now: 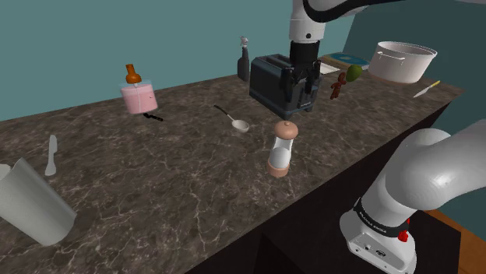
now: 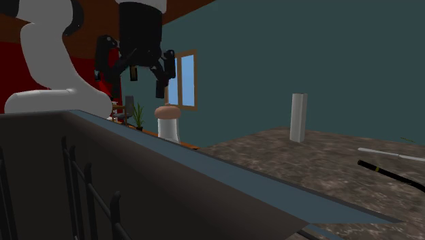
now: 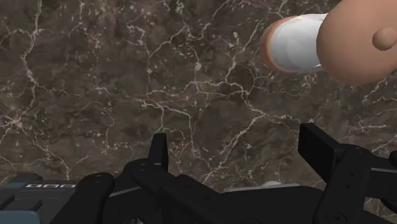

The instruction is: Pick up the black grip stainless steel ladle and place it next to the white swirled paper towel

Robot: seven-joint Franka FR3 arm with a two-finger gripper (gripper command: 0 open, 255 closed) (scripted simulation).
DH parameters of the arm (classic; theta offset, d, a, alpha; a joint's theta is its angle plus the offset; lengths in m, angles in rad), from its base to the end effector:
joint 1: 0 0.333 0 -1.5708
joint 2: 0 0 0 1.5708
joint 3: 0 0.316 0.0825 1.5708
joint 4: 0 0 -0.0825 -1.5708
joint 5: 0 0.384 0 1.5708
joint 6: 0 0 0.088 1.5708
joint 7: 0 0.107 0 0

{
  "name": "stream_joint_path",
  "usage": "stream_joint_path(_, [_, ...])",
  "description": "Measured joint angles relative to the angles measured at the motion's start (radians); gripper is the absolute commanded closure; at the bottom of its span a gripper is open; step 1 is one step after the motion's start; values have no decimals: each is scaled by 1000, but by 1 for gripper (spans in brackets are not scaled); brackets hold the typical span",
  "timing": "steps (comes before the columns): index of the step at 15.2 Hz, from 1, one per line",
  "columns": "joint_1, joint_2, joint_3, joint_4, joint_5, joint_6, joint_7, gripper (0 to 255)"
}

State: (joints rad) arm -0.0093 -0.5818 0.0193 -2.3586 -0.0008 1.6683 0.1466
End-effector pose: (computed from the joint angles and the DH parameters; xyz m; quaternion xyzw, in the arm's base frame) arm 0.3639 0.0045 0.5286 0.9961 -0.0700 -0.0537 0.0098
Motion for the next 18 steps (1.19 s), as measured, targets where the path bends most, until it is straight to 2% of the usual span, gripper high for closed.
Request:
stream_joint_path(8, [6, 267, 2, 76, 42, 225, 21, 0])
stream_joint_path(18, [10, 639, 1, 321, 97, 396, 23, 0])
